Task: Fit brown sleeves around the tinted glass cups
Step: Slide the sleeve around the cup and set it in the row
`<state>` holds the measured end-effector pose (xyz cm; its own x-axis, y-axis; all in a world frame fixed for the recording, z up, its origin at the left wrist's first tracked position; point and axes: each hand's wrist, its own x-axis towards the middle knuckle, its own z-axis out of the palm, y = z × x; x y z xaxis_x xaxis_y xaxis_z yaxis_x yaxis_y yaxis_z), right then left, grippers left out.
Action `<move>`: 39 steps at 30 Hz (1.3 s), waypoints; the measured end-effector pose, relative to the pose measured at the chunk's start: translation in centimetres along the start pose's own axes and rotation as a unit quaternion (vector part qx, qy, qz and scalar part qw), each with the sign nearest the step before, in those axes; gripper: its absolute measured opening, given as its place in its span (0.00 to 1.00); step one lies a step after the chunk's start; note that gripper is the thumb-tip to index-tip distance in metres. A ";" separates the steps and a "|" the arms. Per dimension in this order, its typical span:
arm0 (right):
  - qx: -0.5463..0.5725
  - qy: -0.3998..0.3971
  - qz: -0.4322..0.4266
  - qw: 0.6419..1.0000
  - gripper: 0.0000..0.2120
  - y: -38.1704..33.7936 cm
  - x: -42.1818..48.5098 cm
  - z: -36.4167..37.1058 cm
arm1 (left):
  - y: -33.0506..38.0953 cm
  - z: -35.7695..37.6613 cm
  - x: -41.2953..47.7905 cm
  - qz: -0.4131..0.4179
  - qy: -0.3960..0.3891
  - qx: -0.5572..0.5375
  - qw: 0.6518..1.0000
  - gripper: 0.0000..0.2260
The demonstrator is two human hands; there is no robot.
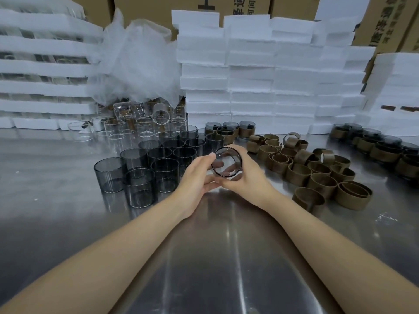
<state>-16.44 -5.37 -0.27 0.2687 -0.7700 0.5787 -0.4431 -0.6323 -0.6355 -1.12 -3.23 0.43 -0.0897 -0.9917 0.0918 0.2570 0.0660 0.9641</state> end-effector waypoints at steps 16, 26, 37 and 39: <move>-0.108 -0.061 -0.098 0.987 0.29 -0.9 0.2 -0.7 | 0.3 0.6 -0.5 -0.016 0.017 0.027 0.999 0.24; -0.146 -0.062 -0.044 0.986 0.32 -1.4 0.0 -0.1 | -0.8 0.3 -0.1 0.027 0.007 0.149 0.988 0.30; 0.009 -0.050 0.068 0.996 0.30 -0.9 0.7 -0.4 | -0.9 0.5 -0.1 0.051 0.006 0.171 0.984 0.25; 0.056 -0.045 0.098 0.993 0.29 -0.6 0.6 -0.8 | -0.8 0.5 -0.2 0.058 -0.011 0.180 0.982 0.22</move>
<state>-16.70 -5.45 0.87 0.2640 -0.8804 0.3939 -0.3980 -0.4715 -0.7870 -1.74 -2.99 -0.22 -0.1012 -0.9730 0.2075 -0.0893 0.2166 0.9722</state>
